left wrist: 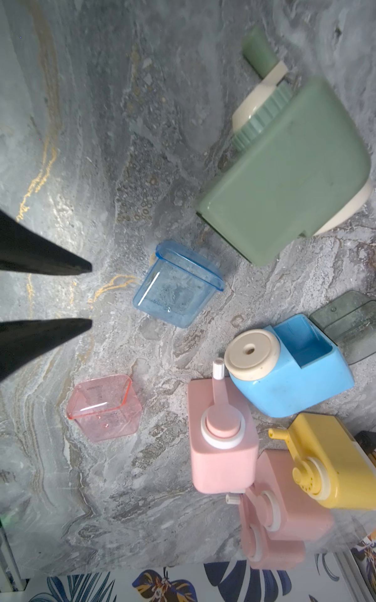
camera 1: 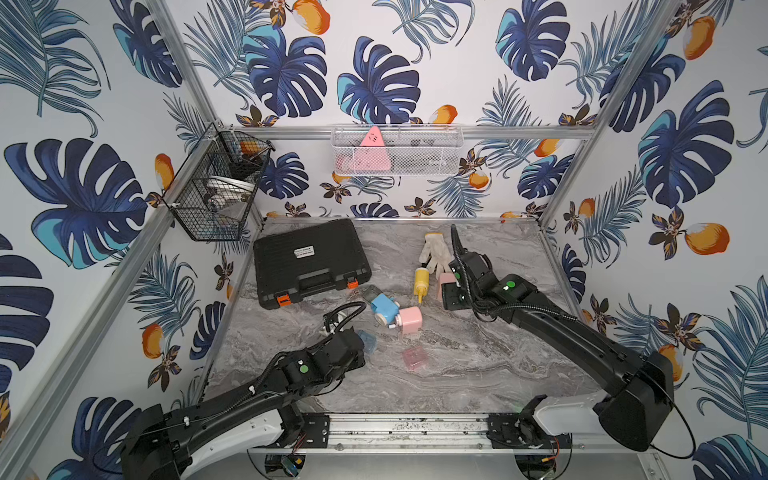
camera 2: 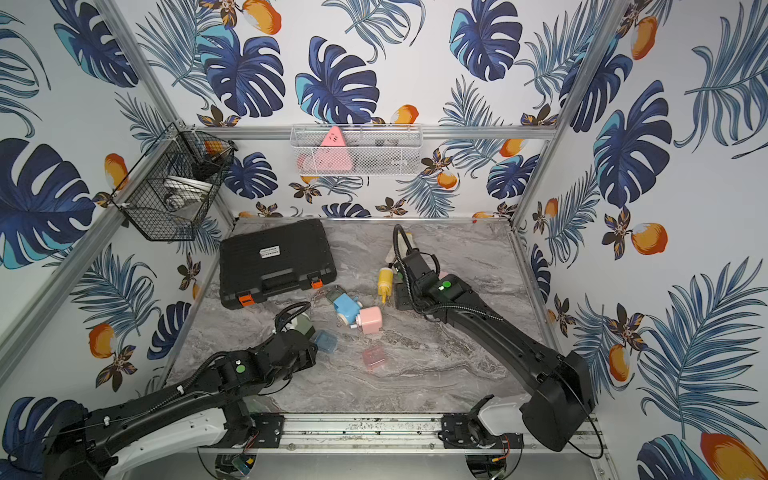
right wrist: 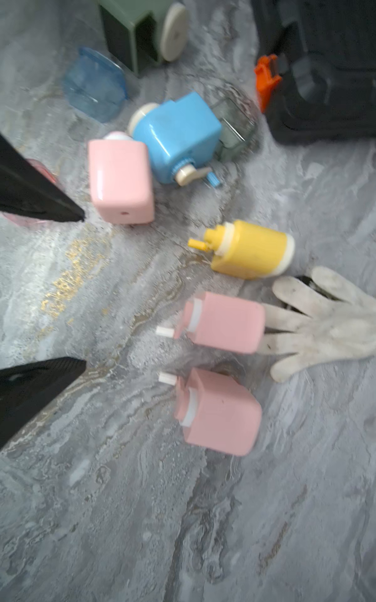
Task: Put the tray back into the pencil sharpener
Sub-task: Place the pencil sharpener at the center of the board, then pick up the container from the center of the board.
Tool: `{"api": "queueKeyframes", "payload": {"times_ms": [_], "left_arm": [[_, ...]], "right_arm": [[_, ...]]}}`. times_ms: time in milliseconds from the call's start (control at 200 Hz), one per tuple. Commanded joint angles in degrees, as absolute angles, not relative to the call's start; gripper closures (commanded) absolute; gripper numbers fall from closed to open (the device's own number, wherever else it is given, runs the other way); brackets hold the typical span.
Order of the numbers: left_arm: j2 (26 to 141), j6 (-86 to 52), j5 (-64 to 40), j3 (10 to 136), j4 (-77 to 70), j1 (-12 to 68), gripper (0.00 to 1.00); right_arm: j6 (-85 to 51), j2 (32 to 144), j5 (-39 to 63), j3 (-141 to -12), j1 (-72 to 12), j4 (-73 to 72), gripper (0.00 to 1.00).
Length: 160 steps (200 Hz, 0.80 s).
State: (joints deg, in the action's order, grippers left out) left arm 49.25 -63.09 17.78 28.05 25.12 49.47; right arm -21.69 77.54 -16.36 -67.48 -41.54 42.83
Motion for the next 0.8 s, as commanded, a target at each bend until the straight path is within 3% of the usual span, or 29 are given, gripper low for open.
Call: {"api": "queueKeyframes", "payload": {"times_ms": [0, 296, 521, 696, 796], "left_arm": [[49.81, -58.89, 16.57, 28.85, 21.8, 49.39, 0.69], [54.53, -46.93, 14.92, 34.89, 22.43, 49.39, 0.63], [55.63, -50.46, 15.76, 34.23, 19.97, 49.36, 0.61], [54.19, -55.89, 15.74, 31.12, 18.37, 49.37, 0.61], [52.64, -57.42, 16.03, 29.96, 18.69, 49.37, 0.61]], "right_arm": [[-25.65, 76.8, -16.64, -66.35, -44.74, 47.42, 0.32], [-35.48, 73.39, -10.36, -57.57, -49.92, 45.62, 0.32], [-40.63, 77.4, -12.12, -55.1, -59.4, 42.98, 0.28], [-41.35, 84.35, -15.09, -57.29, -63.86, 42.37, 0.15], [-40.85, 87.66, -15.25, -57.74, -64.34, 40.78, 0.13]]}}
